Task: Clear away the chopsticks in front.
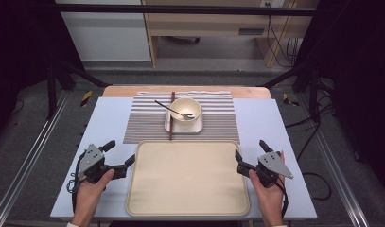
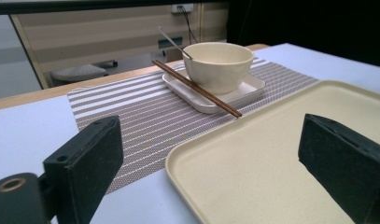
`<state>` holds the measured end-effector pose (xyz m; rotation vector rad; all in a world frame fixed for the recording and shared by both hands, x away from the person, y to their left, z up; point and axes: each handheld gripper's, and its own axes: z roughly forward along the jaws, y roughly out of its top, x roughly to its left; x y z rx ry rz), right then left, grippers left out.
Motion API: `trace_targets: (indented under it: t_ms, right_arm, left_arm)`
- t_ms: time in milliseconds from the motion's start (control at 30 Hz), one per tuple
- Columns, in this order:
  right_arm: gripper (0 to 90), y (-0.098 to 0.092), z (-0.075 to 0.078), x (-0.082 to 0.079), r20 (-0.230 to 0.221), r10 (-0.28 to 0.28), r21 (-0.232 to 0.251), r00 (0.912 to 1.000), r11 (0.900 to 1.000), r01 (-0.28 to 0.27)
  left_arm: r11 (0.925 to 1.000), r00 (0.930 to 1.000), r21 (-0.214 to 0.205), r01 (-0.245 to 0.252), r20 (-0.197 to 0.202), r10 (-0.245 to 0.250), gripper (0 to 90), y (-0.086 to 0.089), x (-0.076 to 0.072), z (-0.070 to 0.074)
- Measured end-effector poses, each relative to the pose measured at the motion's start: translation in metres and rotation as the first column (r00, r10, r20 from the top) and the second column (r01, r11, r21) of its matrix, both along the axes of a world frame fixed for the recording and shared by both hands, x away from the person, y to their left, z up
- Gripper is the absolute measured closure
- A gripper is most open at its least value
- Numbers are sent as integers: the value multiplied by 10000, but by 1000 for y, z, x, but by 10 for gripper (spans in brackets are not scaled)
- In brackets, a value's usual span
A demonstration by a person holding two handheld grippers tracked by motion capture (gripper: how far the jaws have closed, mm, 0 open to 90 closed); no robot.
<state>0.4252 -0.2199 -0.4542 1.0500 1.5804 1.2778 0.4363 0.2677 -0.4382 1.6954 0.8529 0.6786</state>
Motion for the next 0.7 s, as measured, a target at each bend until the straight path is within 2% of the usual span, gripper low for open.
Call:
trace_targets:
  t_ms: [100,167,233,367,433,600,700]
  right_arm:
    - [70,0,-1,-2,-103,-226,-129,9997,9997,225]
    - [61,0,-1,-2,-166,-336,-88,9993,9994,334]
    - [59,1,0,-3,-151,-374,-101,9992,9993,373]
    - [57,3,1,-5,-97,-501,-259,9987,9984,498]
    - [58,3,2,-5,-77,-520,-266,9986,9983,518]
    - [65,3,3,-6,1,-575,-244,9983,9980,575]
    - [65,5,3,-5,-25,-553,-361,9985,9978,551]
  left_arm:
    - [9997,9999,196,-118,-124,121,76,-16,7,7]
    - [9973,9993,694,-245,-252,263,79,-29,15,14]
    - [9950,9987,965,-253,-422,295,78,-43,24,22]
    - [9881,9946,1483,-410,-880,545,101,-68,42,40]
    - [9808,9918,1883,-503,-1058,712,111,-78,52,46]
    - [9737,9829,2168,-695,-1521,1040,174,-94,73,55]
    - [9785,9755,1900,-799,-1869,1159,203,-100,86,59]
